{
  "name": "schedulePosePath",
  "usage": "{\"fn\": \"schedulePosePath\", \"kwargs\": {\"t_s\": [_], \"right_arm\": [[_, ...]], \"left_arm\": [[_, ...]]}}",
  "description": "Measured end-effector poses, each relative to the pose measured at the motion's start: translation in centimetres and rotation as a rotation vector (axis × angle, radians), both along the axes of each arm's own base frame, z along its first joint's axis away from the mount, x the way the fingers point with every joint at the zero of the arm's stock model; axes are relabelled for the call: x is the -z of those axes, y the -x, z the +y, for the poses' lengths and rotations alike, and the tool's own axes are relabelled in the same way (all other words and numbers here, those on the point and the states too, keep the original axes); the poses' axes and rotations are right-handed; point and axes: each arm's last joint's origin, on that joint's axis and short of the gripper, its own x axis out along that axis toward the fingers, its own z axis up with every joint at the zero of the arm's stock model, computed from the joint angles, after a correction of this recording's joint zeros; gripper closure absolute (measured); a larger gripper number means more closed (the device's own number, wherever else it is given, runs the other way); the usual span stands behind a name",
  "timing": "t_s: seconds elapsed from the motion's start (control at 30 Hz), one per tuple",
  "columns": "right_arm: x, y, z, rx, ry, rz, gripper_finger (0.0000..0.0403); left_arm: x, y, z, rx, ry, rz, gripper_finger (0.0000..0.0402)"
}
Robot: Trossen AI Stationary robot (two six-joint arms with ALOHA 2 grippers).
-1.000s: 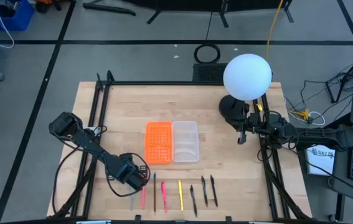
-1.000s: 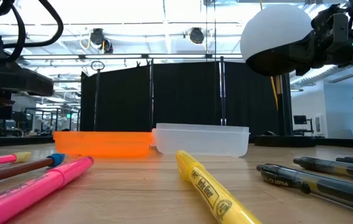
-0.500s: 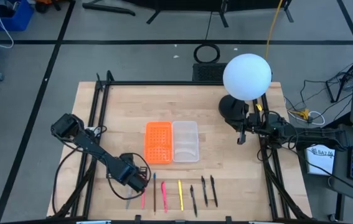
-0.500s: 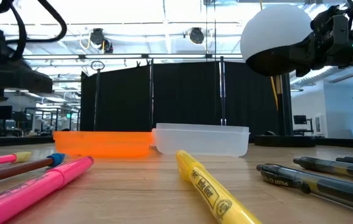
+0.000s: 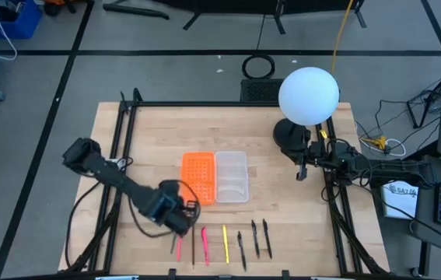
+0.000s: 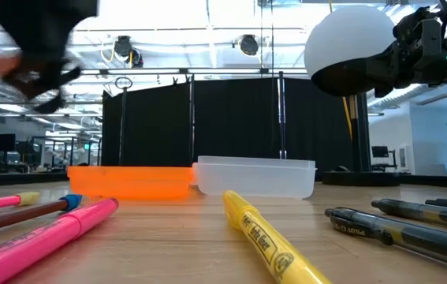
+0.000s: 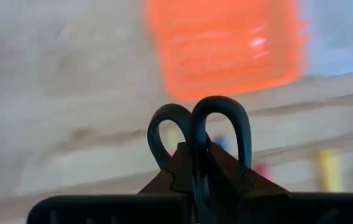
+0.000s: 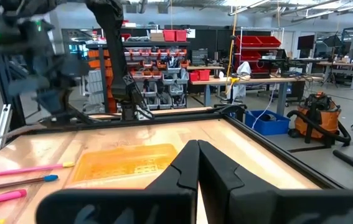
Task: Pick & place school supplies into a supply box
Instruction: Put the black scissors into the supply box
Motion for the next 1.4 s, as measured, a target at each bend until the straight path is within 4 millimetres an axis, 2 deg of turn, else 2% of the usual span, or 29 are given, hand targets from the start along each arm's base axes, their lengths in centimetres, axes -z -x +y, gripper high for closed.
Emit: {"fn": "schedulePosePath", "kwargs": {"t_s": [0.17, 0.37, 0.6, 0.77, 0.9, 1.03, 1.13, 1.4], "right_arm": [[0.0, 0.0, 0.0, 0.000, -0.001, 0.003, 0.0403], [0.0, 0.0, 0.0, 0.000, -0.001, 0.005, 0.0403], [0.1, 0.0, 0.0, 0.000, -0.001, 0.006, 0.0403], [0.1, -0.1, 0.0, 0.001, -0.002, 0.015, 0.0403], [0.2, -0.1, 0.0, 0.003, -0.002, 0.021, 0.0403], [0.3, -0.2, 0.0, 0.002, -0.003, 0.027, 0.0403], [0.3, -0.2, 0.0, 0.003, -0.002, 0.028, 0.0403], [0.3, -0.2, 0.0, 0.002, -0.005, 0.034, 0.0403]], "left_arm": [[-3.2, -3.2, 3.3, 0.079, -0.040, -0.131, 0.0374], [-4.5, -7.0, 8.3, 0.148, -0.073, -0.308, 0.0374], [-3.5, -10.7, 14.2, 0.211, -0.080, -0.410, 0.0374], [-1.6, -12.6, 17.2, 0.223, -0.077, -0.426, 0.0374], [0.8, -13.8, 18.6, 0.215, -0.054, -0.397, 0.0374], [2.8, -14.4, 18.9, 0.204, -0.042, -0.343, 0.0374], [3.6, -14.5, 18.9, 0.197, -0.036, -0.318, 0.0374], [3.8, -14.1, 18.9, 0.176, -0.043, -0.262, 0.0374]]}}
